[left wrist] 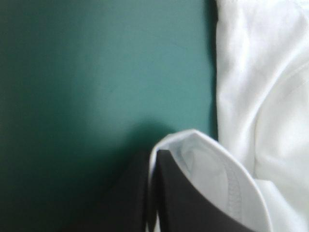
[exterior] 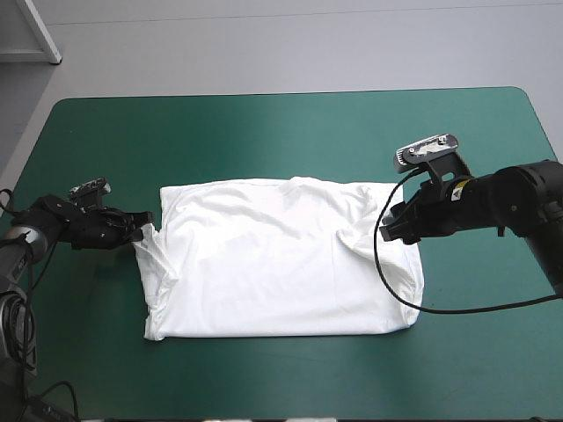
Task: Fold the cloth
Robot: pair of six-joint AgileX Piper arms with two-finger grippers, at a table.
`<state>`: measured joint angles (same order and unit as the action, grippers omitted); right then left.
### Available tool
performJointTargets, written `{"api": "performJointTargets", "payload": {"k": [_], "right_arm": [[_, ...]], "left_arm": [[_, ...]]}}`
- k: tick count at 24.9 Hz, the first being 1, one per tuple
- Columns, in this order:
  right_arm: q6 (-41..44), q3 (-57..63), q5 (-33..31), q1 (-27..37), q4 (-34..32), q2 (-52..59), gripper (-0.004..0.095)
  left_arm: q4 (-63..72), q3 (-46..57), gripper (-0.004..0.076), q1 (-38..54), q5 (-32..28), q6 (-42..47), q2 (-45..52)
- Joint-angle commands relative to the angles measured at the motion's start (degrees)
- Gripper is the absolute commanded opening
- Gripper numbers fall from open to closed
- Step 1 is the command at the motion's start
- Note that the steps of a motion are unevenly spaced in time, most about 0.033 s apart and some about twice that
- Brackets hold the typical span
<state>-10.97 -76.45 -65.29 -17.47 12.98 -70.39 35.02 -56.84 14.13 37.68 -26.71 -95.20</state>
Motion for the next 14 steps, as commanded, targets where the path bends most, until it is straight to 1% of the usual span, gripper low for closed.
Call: {"api": "performJointTargets", "payload": {"k": [1,4,9,10,12,13,14], "right_arm": [[-0.1,-1.3,2.5,0.0,0.3,1.7,0.0580],[-0.1,-1.3,2.5,0.0,0.3,1.7,0.0580],[-0.1,-1.3,2.6,0.0,0.3,1.7,0.0580],[-0.1,-1.3,2.9,0.0,0.3,1.7,0.0580],[-0.1,-1.3,4.3,0.0,0.3,1.7,0.0580],[-0.1,-1.3,4.9,0.0,0.3,1.7,0.0580],[-0.1,-1.3,5.1,0.0,0.3,1.7,0.0580]], "left_arm": [[1.4,-1.2,0.0019,0.0,-1.6,-0.5,3.1],[1.4,-1.2,0.0019,0.0,-2.5,-0.5,5.2],[3.5,-1.5,0.0019,0.0,-2.2,-0.5,10.5],[4.6,-1.5,0.0019,0.0,-1.6,-0.9,11.6],[7.9,-1.5,0.0019,-1.2,1.6,-4.6,14.2],[9.9,-1.5,0.0019,-3.2,2.9,-6.1,15.1],[10.4,-1.5,0.0019,-4.3,3.1,-6.2,15.2]]}}
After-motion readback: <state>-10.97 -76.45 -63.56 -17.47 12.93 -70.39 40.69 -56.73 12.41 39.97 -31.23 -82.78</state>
